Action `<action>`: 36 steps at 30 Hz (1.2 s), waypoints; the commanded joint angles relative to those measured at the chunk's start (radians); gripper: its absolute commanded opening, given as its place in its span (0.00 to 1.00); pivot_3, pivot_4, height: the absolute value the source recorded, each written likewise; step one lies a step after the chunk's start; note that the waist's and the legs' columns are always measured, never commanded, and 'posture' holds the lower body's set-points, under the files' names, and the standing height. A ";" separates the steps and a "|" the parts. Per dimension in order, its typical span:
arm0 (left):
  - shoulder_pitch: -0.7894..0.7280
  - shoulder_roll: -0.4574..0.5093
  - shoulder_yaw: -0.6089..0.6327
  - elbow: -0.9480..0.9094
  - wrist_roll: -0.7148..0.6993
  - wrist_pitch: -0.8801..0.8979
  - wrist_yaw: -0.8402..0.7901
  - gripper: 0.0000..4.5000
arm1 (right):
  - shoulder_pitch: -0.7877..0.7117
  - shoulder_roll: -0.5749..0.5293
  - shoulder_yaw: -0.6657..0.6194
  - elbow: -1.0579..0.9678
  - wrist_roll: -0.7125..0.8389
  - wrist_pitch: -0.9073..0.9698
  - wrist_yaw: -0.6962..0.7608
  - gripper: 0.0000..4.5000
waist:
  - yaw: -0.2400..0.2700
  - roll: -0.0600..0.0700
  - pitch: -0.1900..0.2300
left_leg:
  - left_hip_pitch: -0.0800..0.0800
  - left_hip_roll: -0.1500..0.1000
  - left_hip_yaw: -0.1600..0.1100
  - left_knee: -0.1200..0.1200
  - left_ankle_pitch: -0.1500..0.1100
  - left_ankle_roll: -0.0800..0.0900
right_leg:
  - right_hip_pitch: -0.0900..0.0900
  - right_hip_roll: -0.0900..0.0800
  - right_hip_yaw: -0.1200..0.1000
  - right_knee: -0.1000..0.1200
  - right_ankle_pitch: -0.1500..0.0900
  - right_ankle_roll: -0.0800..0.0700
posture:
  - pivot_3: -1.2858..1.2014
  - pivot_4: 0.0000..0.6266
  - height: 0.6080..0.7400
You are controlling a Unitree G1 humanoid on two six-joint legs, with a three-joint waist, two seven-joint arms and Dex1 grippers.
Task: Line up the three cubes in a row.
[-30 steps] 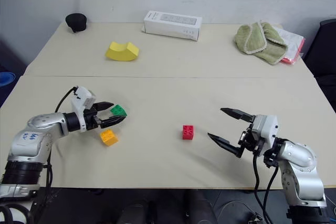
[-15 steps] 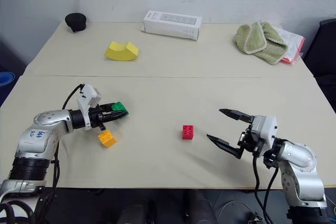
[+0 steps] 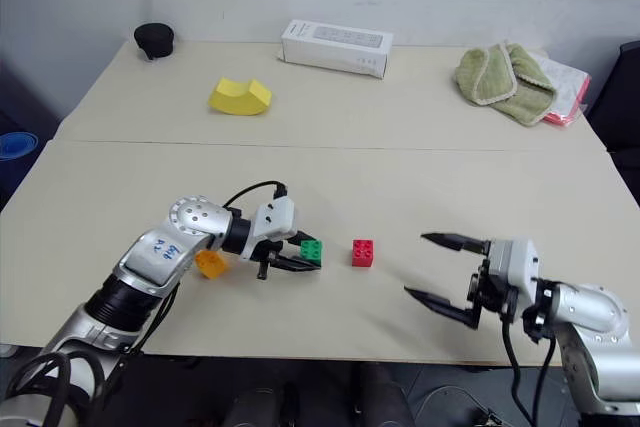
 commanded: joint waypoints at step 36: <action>0.722 0.185 0.969 0.032 -0.281 -0.256 -0.022 1.00 | -0.164 0.161 0.190 -0.048 -0.015 -0.007 -0.053 1.00 | -0.035 -0.001 0.001 | 0.000 0.003 0.000 -0.001 -0.002 0.001 | -0.001 -0.002 -0.001 0.000 -0.001 0.000 | 0.52 0.24 1.00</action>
